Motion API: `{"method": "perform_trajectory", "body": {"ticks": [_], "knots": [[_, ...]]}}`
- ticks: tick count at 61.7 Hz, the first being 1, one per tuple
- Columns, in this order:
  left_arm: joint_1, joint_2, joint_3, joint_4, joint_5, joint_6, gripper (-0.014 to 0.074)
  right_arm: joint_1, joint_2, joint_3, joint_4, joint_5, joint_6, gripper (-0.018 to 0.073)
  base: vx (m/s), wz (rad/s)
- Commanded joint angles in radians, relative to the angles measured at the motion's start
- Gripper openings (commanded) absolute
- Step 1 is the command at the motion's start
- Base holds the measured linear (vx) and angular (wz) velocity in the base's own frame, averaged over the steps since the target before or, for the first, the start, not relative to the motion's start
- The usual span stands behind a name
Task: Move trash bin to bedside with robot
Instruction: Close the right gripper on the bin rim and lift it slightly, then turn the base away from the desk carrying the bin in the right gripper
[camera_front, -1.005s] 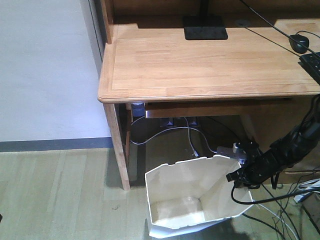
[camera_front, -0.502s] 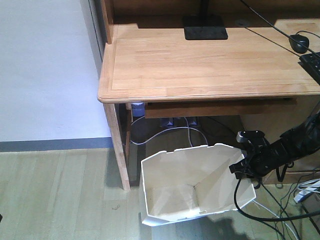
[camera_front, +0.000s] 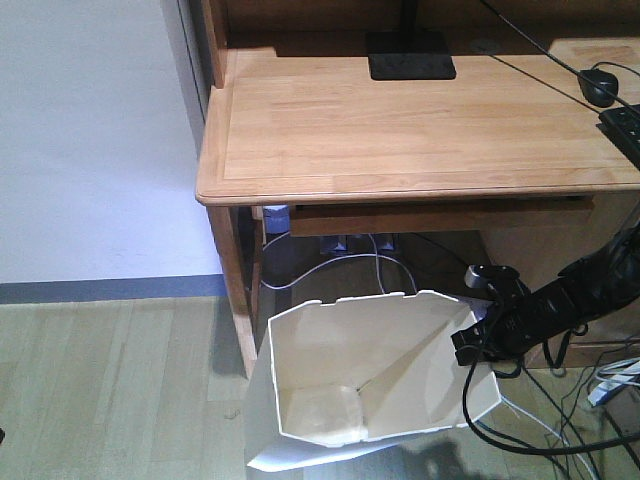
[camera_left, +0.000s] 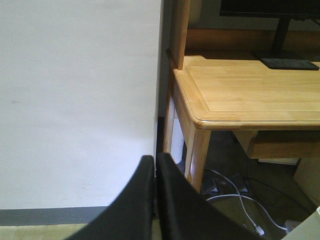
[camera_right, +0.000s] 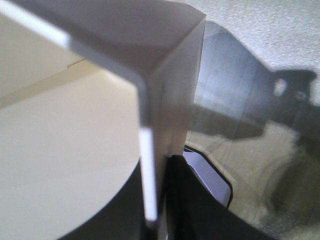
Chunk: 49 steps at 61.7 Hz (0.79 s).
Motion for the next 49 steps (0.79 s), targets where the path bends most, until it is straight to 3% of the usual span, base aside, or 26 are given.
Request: {"method": "perform_trajectory", "body": {"ticks": [1, 49], "knots": [[-0.006, -0.014, 0.019, -0.004, -0.069, -0.006, -0.0006, -0.002, -0.073, -0.010, 0.050, 0.187, 0.003, -0.0005, 0.00, 0.00], [-0.006, -0.014, 0.019, -0.004, -0.069, -0.006, -0.0006, -0.002, -0.073, -0.010, 0.050, 0.187, 0.000, -0.0005, -0.02, 0.13]]}}
